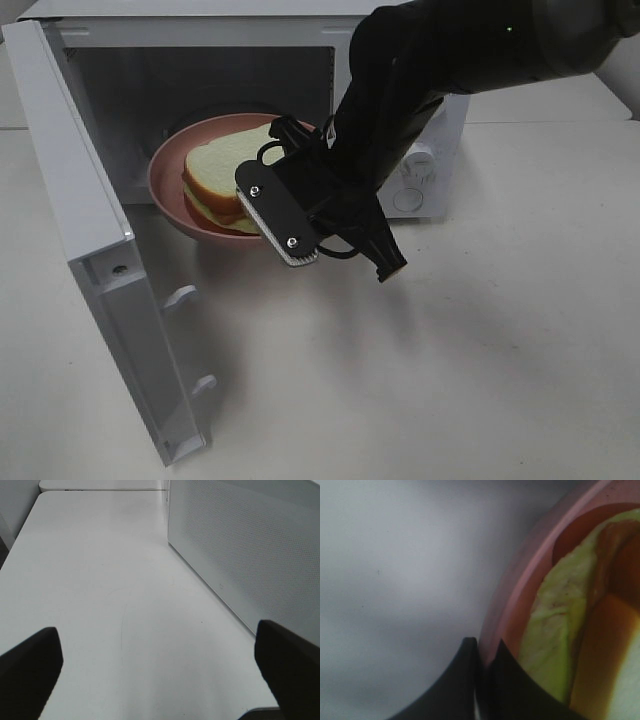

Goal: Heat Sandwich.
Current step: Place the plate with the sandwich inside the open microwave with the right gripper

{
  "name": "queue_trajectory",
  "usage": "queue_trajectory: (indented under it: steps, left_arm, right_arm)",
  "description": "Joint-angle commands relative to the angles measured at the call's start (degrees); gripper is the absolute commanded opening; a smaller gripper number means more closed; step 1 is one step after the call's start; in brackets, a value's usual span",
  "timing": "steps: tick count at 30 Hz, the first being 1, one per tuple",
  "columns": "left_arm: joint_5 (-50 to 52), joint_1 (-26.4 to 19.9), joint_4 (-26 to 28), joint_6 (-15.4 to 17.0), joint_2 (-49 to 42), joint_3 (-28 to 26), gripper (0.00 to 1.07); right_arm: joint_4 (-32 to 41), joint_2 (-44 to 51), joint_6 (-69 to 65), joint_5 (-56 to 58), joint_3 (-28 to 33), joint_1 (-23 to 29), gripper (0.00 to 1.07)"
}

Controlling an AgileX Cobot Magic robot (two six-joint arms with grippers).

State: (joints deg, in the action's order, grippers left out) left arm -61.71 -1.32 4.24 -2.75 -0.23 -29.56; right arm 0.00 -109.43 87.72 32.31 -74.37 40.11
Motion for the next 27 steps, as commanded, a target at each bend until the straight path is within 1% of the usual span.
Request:
queue_trajectory:
  steps: [1, 2, 3, 5, 6, 8, 9, 10, 11, 14, 15, 16, 20, 23, 24, 27]
  left_arm:
    - [0.57, 0.06, 0.34, 0.17, -1.09, 0.06, 1.0]
    - [0.57, 0.06, 0.34, 0.17, -1.09, 0.06, 1.0]
    - [0.57, 0.06, 0.34, 0.17, -1.09, 0.06, 1.0]
    - [0.57, 0.06, 0.34, 0.17, -1.09, 0.06, 1.0]
    - [0.57, 0.06, 0.34, 0.17, -1.09, 0.06, 1.0]
    - [0.57, 0.06, 0.34, 0.17, -1.09, 0.06, 1.0]
    - [0.57, 0.06, 0.34, 0.17, -1.09, 0.06, 1.0]
    - [0.57, 0.06, 0.34, 0.17, -1.09, 0.06, 1.0]
    - [0.57, 0.06, 0.34, 0.17, -1.09, 0.06, 1.0]
    - [0.57, 0.06, 0.34, 0.17, -1.09, 0.06, 1.0]
    - [0.57, 0.06, 0.34, 0.17, -1.09, 0.06, 1.0]
    - [0.57, 0.06, 0.34, 0.17, -1.09, 0.06, 1.0]
    - [0.57, 0.06, 0.34, 0.17, -1.09, 0.06, 1.0]
    - [0.57, 0.06, 0.34, 0.17, -1.09, 0.06, 1.0]
    - [0.57, 0.06, 0.34, 0.17, -1.09, 0.06, 1.0]
    - [0.57, 0.06, 0.34, 0.17, -1.09, 0.06, 1.0]
  right_arm:
    - [0.0, -1.03, -1.09, -0.46, -2.69, -0.06, 0.0]
    - [-0.34, -2.06, -2.12, 0.92, -4.58, -0.06, 0.0]
    - [-0.34, -2.06, -2.12, 0.92, -4.58, -0.06, 0.0]
    - [-1.49, -3.04, -3.67, 2.58, -6.59, -0.06, 0.0]
    - [-2.23, -4.01, -4.76, 3.84, -8.77, -0.06, 0.0]
    - [-2.64, -4.58, -5.27, 4.07, -9.8, -0.06, 0.0]
    - [-2.64, -5.16, -5.61, 4.3, -10.66, -0.06, 0.0]
    - [-2.75, -6.25, -5.73, 4.98, -12.72, -0.06, 0.0]
    - [-2.75, -6.25, -5.73, 4.98, -12.72, -0.06, 0.0]
    - [-2.75, -8.02, -6.3, 5.9, -15.3, -0.06, 0.0]
    - [-2.75, -9.45, -7.33, 6.99, -17.25, -0.06, 0.0]
    - [-2.75, -9.45, -7.33, 6.99, -17.25, -0.06, 0.0]
    - [-2.98, -12.2, -7.91, 8.19, -21.2, -0.06, 0.0]
    - [-3.04, -13.12, -8.59, 8.31, -22.63, -0.06, 0.0]
    - [-4.3, -14.21, -10.43, 8.37, -23.89, -0.06, 0.0]
    - [-6.25, -15.36, -13.12, 8.37, -25.15, -0.06, 0.0]
